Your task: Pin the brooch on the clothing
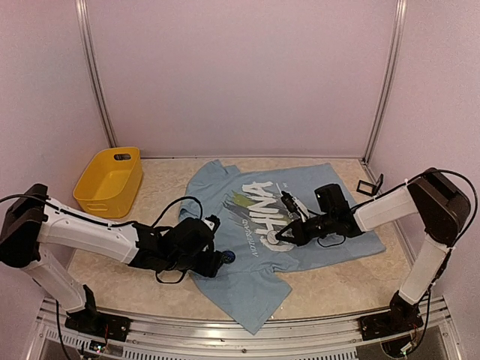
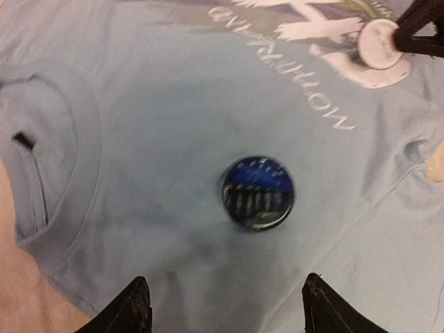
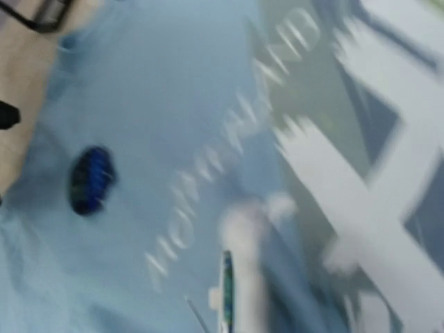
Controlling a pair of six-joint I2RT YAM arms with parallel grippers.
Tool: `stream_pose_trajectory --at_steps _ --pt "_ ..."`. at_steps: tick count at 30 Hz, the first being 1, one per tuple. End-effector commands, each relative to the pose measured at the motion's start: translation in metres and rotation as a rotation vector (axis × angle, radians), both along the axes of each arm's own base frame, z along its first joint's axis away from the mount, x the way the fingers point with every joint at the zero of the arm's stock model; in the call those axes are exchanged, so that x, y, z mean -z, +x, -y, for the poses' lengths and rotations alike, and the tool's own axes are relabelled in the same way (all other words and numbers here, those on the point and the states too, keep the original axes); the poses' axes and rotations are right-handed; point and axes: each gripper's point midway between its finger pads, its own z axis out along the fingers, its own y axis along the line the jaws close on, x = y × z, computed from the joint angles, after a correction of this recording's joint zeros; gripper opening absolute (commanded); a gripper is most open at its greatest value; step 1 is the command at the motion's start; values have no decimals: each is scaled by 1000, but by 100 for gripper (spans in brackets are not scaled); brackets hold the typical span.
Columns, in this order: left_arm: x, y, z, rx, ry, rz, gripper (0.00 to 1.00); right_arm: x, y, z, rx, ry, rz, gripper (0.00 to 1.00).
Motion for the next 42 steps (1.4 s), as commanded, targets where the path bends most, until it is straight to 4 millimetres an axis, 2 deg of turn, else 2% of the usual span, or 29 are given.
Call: stream_pose_trajectory --at_steps 1,3,6,9,10,12,17,24,27,30,33,36,38,42 --pt "-71 30 68 367 -149 248 70 -54 13 -10 -36 38 235 0" --pt "-76 39 80 474 -171 271 64 -65 21 -11 -23 31 281 0" --pt "-67 41 101 641 -129 268 55 -70 29 -12 -8 17 305 0" --pt "-44 33 120 797 -78 206 51 -73 31 -13 -3 26 312 0" --pt "-29 32 123 825 -46 167 50 -73 32 -13 -1 26 313 0" --pt "-14 35 128 845 -4 138 50 -72 33 -14 -2 26 308 0" --pt "21 47 124 817 61 75 47 -68 31 -16 -13 30 292 0" --pt "38 44 112 783 90 57 48 -64 30 -20 -38 47 273 0" --pt "44 41 110 783 99 41 40 -64 33 -22 -45 44 273 0" --pt "52 31 109 804 103 20 23 -63 33 -22 -47 37 279 0" --pt "49 28 113 802 68 20 0 -61 33 -19 -43 24 289 0" --pt "35 30 119 779 1 44 0 -57 30 -18 -65 19 314 0" --pt "7 33 127 768 -94 106 0 -53 25 -18 -84 40 364 0" --pt "-24 33 130 761 -222 140 0 -61 7 -17 -119 120 570 0"
